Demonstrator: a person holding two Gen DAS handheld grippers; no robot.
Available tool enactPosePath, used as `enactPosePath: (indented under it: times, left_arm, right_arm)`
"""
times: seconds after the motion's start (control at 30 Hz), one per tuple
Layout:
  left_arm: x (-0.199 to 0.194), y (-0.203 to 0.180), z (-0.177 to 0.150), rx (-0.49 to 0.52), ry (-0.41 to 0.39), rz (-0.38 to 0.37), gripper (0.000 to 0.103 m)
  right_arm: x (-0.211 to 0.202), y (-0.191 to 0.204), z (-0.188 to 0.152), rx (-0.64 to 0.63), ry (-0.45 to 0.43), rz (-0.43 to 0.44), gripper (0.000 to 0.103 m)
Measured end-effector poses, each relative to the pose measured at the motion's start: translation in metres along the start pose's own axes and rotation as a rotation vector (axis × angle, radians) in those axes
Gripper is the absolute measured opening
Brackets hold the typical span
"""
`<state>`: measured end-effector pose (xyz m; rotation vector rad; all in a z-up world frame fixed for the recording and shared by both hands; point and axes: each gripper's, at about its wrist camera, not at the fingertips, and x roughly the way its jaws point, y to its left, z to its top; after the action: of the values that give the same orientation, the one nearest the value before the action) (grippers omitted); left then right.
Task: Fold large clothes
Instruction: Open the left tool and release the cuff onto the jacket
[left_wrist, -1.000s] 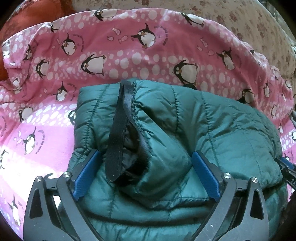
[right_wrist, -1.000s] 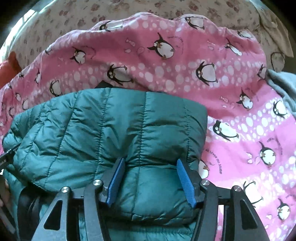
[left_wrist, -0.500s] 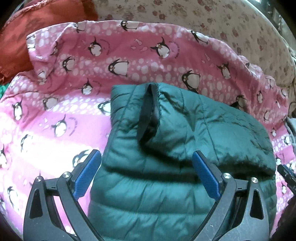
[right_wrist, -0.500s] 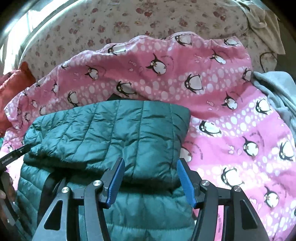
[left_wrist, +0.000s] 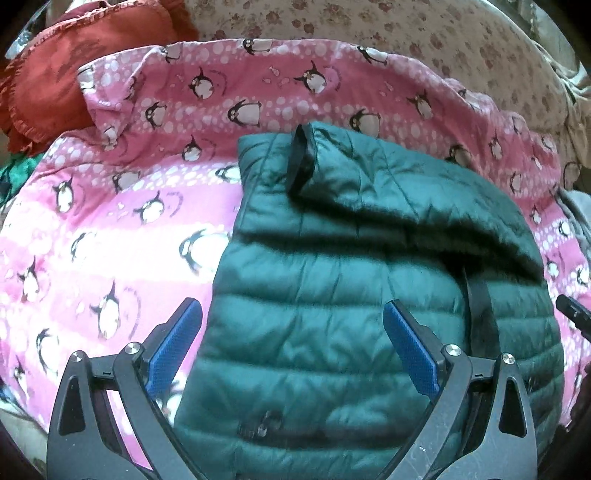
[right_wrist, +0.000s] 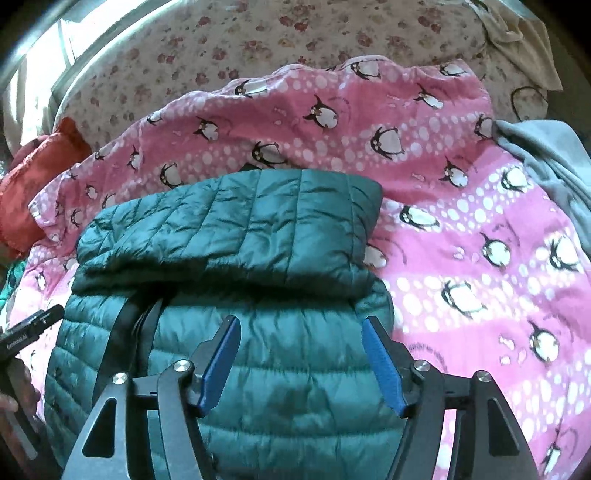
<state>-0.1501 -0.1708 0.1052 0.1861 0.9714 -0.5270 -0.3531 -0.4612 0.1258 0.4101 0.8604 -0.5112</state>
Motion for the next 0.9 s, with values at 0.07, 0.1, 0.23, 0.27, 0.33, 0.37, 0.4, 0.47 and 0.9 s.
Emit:
enactPosePath:
  times: [0.07,0.1,0.23,0.27,0.33,0.37,0.4,0.47,0.9]
  left_arm:
    - [-0.004,0.001,-0.008,-0.008,0.006,-0.007,0.099]
    - [-0.006,0.003,-0.012,-0.015,0.01,-0.013,0.099]
    - [-0.008,0.006,-0.028,-0.035,0.028,-0.017,0.099]
    - [-0.009,0.006,-0.032,-0.035,0.032,-0.015,0.099]
    - [-0.011,0.006,-0.037,-0.035,0.031,-0.008,0.099]
    - [-0.012,0.007,-0.039,-0.033,0.027,-0.002,0.099]
    - [-0.014,0.007,-0.041,-0.033,0.023,0.001,0.099]
    - [-0.018,0.008,-0.044,-0.04,0.015,0.004,0.099]
    - [-0.029,0.007,-0.066,-0.02,0.027,-0.009,0.099]
  right_arm:
    - [-0.004,-0.002,-0.008,0.002,0.001,-0.004,0.065]
    - [-0.005,-0.003,-0.012,0.004,0.002,-0.007,0.065]
    - [-0.01,-0.008,-0.028,0.011,0.008,-0.018,0.065]
    - [-0.012,-0.008,-0.031,0.014,0.007,-0.017,0.065]
    - [-0.016,-0.01,-0.035,0.019,0.003,-0.016,0.065]
    - [-0.017,-0.01,-0.036,0.019,-0.001,-0.019,0.065]
    - [-0.02,-0.011,-0.038,0.018,-0.006,-0.023,0.065]
    - [-0.024,-0.009,-0.041,0.012,-0.013,-0.029,0.065]
    - [-0.037,0.001,-0.066,0.006,-0.002,-0.001,0.065]
